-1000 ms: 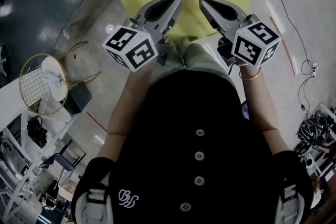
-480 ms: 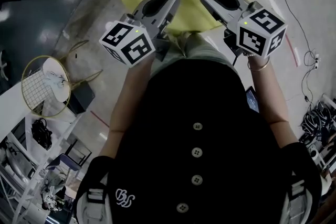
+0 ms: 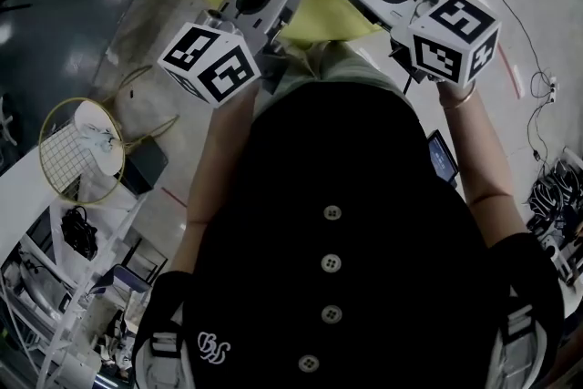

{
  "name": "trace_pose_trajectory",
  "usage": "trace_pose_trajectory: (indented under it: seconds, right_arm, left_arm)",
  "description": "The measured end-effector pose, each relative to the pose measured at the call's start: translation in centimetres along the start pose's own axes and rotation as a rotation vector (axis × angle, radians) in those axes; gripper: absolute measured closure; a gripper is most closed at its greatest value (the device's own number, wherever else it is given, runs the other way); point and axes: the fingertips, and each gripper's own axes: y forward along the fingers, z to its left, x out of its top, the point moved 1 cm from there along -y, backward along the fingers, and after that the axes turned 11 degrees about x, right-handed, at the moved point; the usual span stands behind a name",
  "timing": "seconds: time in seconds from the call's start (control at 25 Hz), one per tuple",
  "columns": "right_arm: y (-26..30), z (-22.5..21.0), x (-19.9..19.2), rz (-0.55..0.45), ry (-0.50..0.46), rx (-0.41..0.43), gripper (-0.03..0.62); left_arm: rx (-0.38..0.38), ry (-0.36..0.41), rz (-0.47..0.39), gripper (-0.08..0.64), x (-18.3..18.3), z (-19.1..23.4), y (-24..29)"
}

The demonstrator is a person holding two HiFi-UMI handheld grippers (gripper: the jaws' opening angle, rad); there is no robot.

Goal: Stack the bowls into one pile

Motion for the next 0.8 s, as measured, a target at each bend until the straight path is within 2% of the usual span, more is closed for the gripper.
trace_pose_trajectory:
  seconds: [0.12, 0.8]
  right_arm:
    - [-0.17, 0.04, 0.03, 0.004, -0.007, 0.005, 0.588]
    - [0.11, 0.96, -0.58, 0.027, -0.040, 0.019, 0.588]
  left_arm:
    - [-0.004, -0.021, 0.007, 0.518, -0.29, -0.07, 0.38]
    - [0.003, -0.021, 0.013, 0.518, -0.83, -0.35, 0.70]
